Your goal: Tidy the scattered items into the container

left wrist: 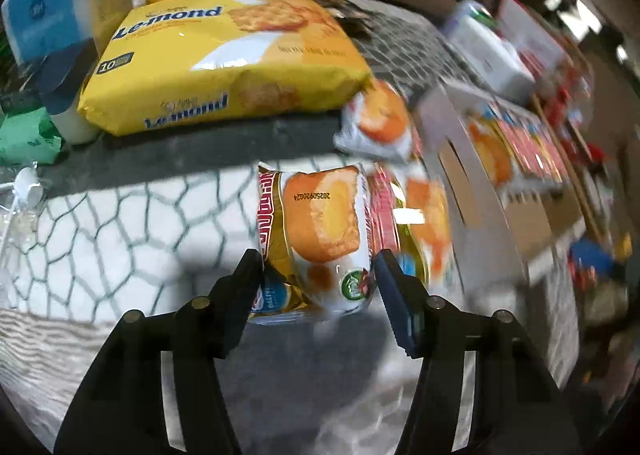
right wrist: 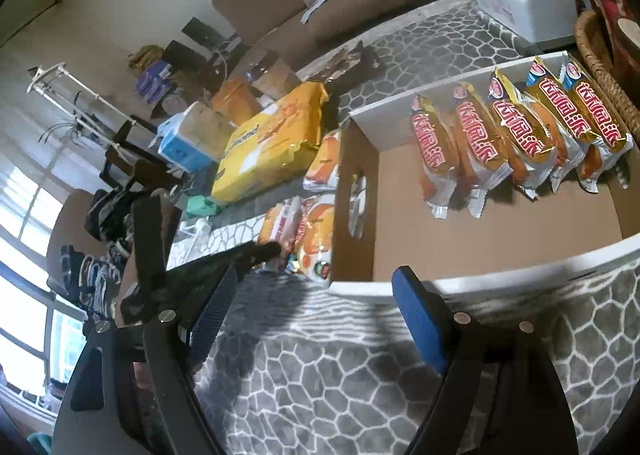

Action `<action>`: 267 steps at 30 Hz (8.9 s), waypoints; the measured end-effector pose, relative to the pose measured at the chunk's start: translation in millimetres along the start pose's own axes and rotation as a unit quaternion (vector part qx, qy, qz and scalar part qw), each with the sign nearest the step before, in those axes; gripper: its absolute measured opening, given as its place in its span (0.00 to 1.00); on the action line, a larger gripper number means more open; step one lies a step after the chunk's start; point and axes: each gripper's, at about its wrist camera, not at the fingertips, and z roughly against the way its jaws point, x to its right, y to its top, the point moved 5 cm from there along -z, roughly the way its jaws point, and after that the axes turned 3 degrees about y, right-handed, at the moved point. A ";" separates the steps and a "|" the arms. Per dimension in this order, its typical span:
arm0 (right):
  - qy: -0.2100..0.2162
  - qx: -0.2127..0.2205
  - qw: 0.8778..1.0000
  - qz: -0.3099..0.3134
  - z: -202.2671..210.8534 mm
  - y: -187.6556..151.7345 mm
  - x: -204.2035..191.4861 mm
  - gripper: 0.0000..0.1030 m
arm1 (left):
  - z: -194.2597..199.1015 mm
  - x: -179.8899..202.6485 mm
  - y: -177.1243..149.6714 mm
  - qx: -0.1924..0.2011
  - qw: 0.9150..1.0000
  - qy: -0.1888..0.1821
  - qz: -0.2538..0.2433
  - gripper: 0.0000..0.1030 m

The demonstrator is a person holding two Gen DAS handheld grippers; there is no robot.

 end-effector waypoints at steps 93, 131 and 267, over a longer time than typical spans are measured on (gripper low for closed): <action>0.047 -0.221 0.970 0.089 -135.2 -125.2 -74.9 0.44 | 76.9 -76.2 -164.6 0.013 0.993 0.055 0.104 0.86; 0.143 -0.152 0.975 -0.075 -123.4 -116.7 -30.6 0.49 | 73.9 -47.3 -119.7 0.044 0.949 -0.190 0.248 0.87; -0.167 0.069 0.981 0.067 41.3 19.7 43.7 0.45 | 25.3 -1.2 20.1 0.038 0.968 -0.135 0.208 0.89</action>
